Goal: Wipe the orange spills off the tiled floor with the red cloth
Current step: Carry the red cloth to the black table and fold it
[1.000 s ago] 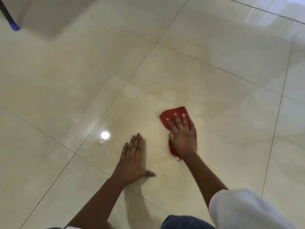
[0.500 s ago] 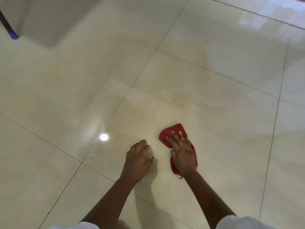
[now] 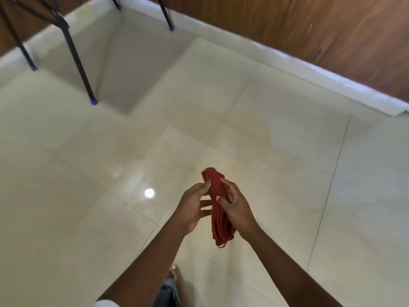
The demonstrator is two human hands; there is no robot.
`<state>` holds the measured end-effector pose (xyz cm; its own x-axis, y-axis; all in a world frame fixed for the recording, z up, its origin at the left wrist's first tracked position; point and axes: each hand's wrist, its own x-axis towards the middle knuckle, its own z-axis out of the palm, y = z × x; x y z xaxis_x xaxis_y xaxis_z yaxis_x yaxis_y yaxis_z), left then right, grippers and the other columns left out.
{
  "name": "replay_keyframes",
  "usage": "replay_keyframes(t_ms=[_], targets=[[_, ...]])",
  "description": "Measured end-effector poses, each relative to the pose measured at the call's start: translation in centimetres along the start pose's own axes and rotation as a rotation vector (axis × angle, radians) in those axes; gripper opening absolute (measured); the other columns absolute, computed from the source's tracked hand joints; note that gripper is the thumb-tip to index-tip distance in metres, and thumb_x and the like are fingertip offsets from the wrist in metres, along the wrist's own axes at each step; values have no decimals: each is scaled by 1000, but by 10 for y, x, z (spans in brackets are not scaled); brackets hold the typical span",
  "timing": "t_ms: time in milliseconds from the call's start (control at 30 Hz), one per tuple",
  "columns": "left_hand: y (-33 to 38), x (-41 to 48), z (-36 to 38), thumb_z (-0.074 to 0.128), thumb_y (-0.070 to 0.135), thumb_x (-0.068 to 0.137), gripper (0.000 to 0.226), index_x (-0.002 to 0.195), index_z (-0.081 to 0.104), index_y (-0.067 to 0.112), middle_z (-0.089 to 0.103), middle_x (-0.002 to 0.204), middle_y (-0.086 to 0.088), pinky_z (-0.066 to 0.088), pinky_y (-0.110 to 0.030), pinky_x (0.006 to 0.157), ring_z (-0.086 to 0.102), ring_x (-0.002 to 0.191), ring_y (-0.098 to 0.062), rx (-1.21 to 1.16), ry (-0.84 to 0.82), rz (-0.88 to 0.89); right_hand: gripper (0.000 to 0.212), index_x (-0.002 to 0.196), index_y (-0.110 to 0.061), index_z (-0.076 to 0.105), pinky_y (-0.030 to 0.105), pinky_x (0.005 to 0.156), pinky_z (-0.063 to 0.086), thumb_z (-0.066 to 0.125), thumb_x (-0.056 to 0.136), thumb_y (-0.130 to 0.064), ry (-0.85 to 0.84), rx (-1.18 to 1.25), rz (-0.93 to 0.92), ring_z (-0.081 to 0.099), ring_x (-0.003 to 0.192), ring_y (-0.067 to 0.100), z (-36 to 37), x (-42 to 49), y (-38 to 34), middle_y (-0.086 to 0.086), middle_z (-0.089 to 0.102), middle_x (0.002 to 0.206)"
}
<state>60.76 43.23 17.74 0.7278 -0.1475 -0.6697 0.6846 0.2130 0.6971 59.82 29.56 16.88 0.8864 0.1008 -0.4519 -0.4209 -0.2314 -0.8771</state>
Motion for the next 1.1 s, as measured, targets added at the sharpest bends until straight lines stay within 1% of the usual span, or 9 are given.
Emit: replay_keyframes(t_ms=[133, 233, 367, 500, 567, 700, 833, 1000, 1100], targets=[[89, -97, 19, 52, 27, 96, 19, 88, 61, 13, 68, 76, 4, 52, -28, 58, 66, 68, -15, 6, 39, 74, 53, 142, -20, 37, 15, 95, 41, 53, 93, -7, -55, -17, -28, 52, 118, 1, -5, -71, -119, -7, 52, 134], [157, -178, 27, 52, 25, 96, 19, 84, 63, 15, 68, 75, 5, 51, -27, 56, 66, 65, -14, 46, 93, 135, 47, 139, -18, 42, 8, 89, 42, 53, 94, -10, -47, 13, -43, 53, 110, -8, -9, -120, -212, -7, 53, 131], [234, -297, 37, 53, 21, 95, 17, 82, 61, 16, 66, 74, 4, 51, -25, 52, 66, 60, -11, 102, 184, 248, 30, 123, -20, 56, 20, 90, 45, 54, 94, -27, -13, -28, -102, 56, 113, 9, 4, -195, -329, -4, 59, 124], [286, -381, 37, 56, 24, 94, 10, 94, 62, 16, 69, 90, 2, 54, -30, 60, 70, 80, -19, 199, 240, 454, 33, 100, -18, 62, 43, 92, 51, 56, 88, -48, -48, -66, -174, 63, 99, 11, 25, -243, -426, -3, 67, 103], [305, -411, 30, 59, 25, 92, 9, 99, 61, 20, 68, 97, 3, 55, -28, 63, 69, 83, -14, 222, 242, 538, 30, 92, -17, 64, 44, 88, 52, 56, 88, -46, -1, -100, -267, 65, 93, 13, 37, -258, -461, -3, 69, 95], [347, -444, 2, 55, 23, 92, 13, 104, 59, 25, 69, 100, 5, 53, -26, 69, 68, 88, -7, 305, 198, 671, 25, 84, -27, 66, 28, 73, 53, 54, 89, -48, 56, -238, -483, 65, 79, 7, 63, -274, -515, -9, 69, 81], [396, -468, -37, 47, 29, 97, 18, 105, 59, 19, 70, 91, 4, 55, -26, 69, 68, 87, -7, 309, 196, 782, 23, 85, -16, 67, 39, 73, 54, 50, 95, -29, 90, -242, -609, 66, 79, 20, 98, -276, -559, 5, 69, 80], [453, -487, -94, 44, 23, 99, 22, 98, 64, 16, 69, 82, 0, 56, -31, 74, 67, 84, -16, 221, 110, 757, 24, 81, -19, 66, 24, 63, 53, 49, 97, -21, 55, -27, -599, 65, 70, 10, 134, -265, -607, -5, 67, 71], [490, -488, -136, 42, 16, 97, 22, 98, 64, 12, 63, 74, -2, 52, -30, 65, 60, 72, -17, -28, 149, 764, 26, 80, -15, 62, 26, 57, 48, 44, 98, -19, 114, 272, -479, 57, 65, 13, 131, -246, -629, -2, 62, 67]])
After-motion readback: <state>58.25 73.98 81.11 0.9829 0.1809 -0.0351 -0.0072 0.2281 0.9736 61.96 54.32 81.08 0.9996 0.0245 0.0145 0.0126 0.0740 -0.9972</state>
